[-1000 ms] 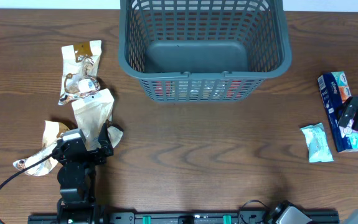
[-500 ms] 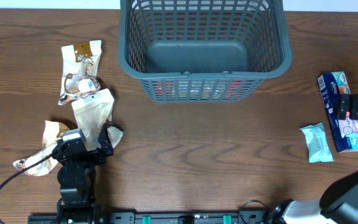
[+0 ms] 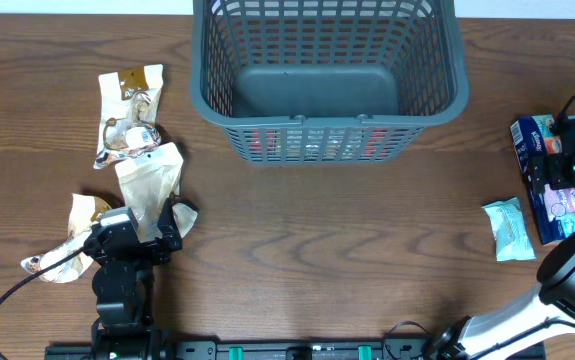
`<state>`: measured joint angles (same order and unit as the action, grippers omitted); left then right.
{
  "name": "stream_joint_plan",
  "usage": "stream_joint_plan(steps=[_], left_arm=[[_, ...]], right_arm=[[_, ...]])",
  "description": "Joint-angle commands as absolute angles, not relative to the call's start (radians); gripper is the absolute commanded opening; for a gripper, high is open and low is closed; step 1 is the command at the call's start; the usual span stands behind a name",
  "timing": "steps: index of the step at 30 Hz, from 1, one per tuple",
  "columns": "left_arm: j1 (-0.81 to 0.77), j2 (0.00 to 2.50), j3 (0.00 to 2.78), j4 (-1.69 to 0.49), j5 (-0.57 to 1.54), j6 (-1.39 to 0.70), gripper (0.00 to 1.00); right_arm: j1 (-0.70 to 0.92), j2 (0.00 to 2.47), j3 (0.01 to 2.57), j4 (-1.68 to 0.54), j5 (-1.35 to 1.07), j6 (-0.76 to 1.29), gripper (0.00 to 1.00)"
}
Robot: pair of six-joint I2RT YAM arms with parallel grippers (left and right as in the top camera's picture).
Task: Pack container
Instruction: 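Return the right gripper and grasp the blue tissue-pack bundle, then carry the tissue bundle with the right gripper into the basket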
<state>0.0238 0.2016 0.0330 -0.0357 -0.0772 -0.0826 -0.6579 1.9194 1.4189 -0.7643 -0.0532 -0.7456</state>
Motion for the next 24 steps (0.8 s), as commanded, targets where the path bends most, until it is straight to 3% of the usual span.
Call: stream_joint_plan(steps=[1, 18, 21, 22, 23, 24], left_arm=[[0.020, 0.202, 0.013, -0.042, -0.071, -0.091, 0.99], [0.020, 0.202, 0.013, -0.035, -0.071, -0.092, 0.98], [0.020, 0.202, 0.013, -0.035, -0.071, -0.092, 0.99], [0.020, 0.202, 0.013, -0.035, -0.071, -0.092, 0.99], [0.020, 0.202, 0.013, -0.035, -0.071, -0.092, 0.99], [0.020, 0.202, 0.013, -0.035, -0.071, -0.092, 0.99]], right_arm=[[-0.671, 1.951, 1.421, -0.740, -0.064, -0.802, 0.99], [-0.671, 2.114, 1.421, -0.701, -0.115, -0.730, 0.97], [-0.670, 2.113, 1.421, -0.688, -0.128, -0.689, 0.75], [-0.670, 2.113, 1.421, -0.687, -0.130, -0.670, 0.52], [-0.671, 2.113, 1.421, -0.685, -0.131, -0.653, 0.36], [-0.671, 2.113, 1.421, -0.686, -0.134, -0.642, 0.27]])
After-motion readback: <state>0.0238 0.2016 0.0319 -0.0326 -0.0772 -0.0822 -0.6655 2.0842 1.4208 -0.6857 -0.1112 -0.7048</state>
